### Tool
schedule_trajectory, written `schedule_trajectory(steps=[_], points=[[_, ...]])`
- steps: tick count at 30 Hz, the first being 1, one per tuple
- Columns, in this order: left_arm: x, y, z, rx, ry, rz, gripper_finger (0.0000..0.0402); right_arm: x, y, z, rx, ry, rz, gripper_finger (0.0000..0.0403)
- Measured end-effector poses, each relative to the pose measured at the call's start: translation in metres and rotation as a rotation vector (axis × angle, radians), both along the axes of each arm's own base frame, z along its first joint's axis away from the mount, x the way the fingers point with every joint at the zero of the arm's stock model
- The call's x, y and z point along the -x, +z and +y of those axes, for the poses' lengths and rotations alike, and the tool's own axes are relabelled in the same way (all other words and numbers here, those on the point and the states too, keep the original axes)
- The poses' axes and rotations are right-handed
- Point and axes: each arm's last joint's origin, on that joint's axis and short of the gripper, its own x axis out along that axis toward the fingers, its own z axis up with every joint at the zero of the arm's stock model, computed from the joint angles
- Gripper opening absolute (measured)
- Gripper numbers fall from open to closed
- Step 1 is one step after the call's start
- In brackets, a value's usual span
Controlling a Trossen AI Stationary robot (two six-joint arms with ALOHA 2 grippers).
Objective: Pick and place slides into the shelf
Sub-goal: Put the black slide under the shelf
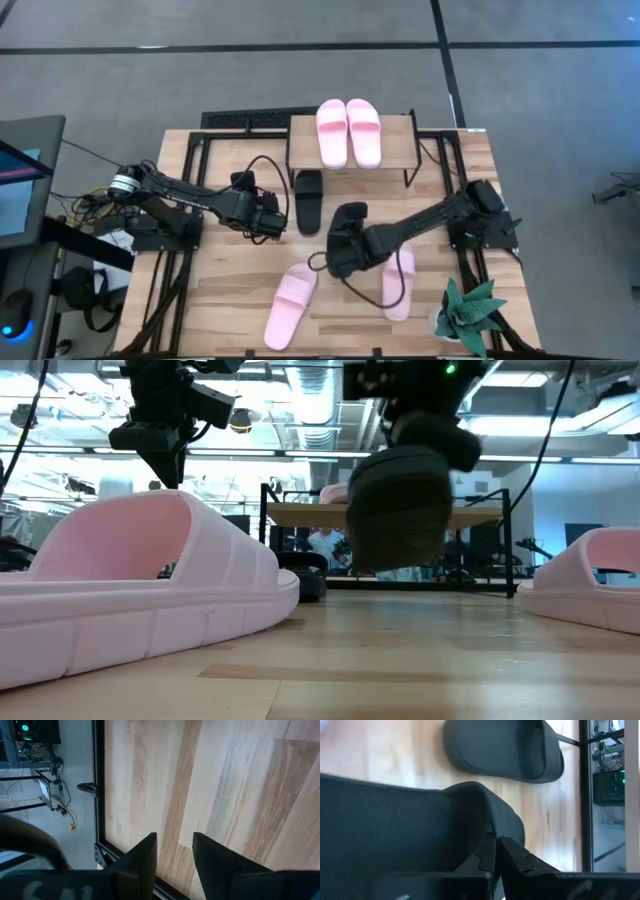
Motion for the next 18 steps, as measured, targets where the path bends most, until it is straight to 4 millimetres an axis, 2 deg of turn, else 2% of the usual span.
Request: schedule_trajectory(steps=[9, 18], points=[[0.000, 0.000, 0.000, 0.000, 0.001, 0.000, 0.0116, -0.005, -0.017, -0.033, -0.007, -0.032, -0.023, 0.0000], [0.000, 0.000, 0.000, -0.004, 0.006, -0.006, 0.0116, 0.019, -0.008, -0.064, -0.065, -0.049, -0.139, 0.0000]])
